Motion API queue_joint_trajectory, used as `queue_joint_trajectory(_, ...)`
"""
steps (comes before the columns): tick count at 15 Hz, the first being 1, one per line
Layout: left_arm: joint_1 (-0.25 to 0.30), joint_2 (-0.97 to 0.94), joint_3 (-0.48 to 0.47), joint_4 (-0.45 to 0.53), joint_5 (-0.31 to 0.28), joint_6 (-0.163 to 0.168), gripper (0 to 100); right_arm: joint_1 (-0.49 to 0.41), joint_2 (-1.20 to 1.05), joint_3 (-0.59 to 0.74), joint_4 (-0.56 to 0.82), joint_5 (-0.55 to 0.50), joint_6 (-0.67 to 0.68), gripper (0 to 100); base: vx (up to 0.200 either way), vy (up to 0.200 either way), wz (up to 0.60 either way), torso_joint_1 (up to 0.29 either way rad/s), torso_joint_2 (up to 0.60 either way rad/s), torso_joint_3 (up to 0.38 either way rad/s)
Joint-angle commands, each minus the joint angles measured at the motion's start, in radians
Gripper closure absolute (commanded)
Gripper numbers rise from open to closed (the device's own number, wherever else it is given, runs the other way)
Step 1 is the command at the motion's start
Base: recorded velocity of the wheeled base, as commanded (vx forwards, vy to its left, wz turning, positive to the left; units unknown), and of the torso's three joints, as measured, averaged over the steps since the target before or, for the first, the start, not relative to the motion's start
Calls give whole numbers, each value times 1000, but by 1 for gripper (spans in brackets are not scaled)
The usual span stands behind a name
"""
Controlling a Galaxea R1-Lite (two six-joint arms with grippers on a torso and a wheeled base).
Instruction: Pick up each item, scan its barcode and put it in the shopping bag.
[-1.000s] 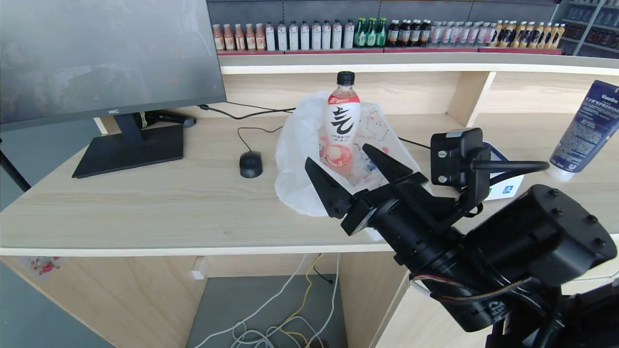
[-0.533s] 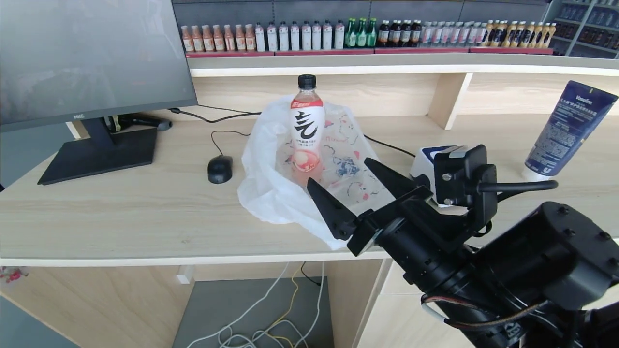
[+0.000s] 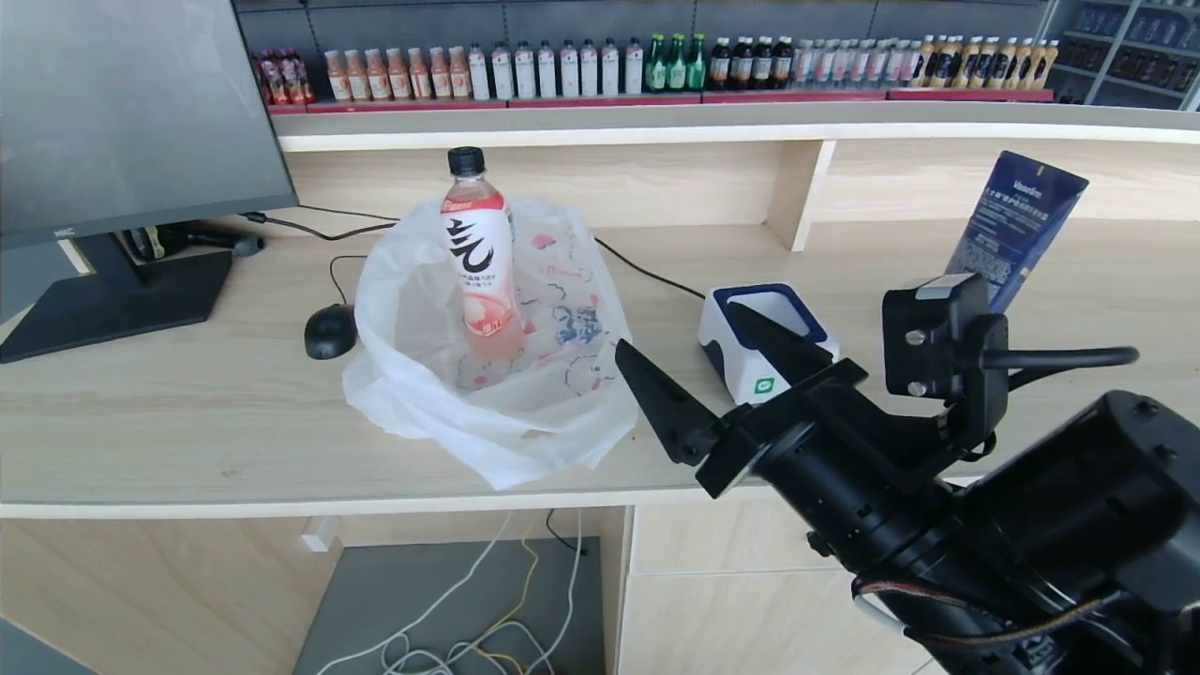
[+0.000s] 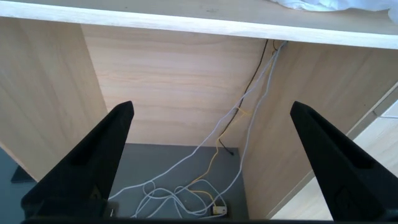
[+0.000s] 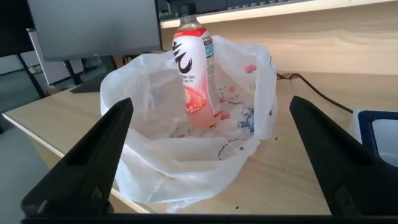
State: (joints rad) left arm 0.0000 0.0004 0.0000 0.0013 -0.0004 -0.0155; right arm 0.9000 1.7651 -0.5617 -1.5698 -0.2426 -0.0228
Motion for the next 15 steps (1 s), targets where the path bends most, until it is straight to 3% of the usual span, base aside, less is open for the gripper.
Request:
queue_joint_trajectory(1,0,0,0,0,0,-1,0,0,-13,6,-1,0,0,0,0,-200,0,-7,2,-2)
queue_joint_trajectory(15,0,0,0,0,0,-3,0,31,-35,48,-1,-1,1,0,0,-200,0,1,1,2)
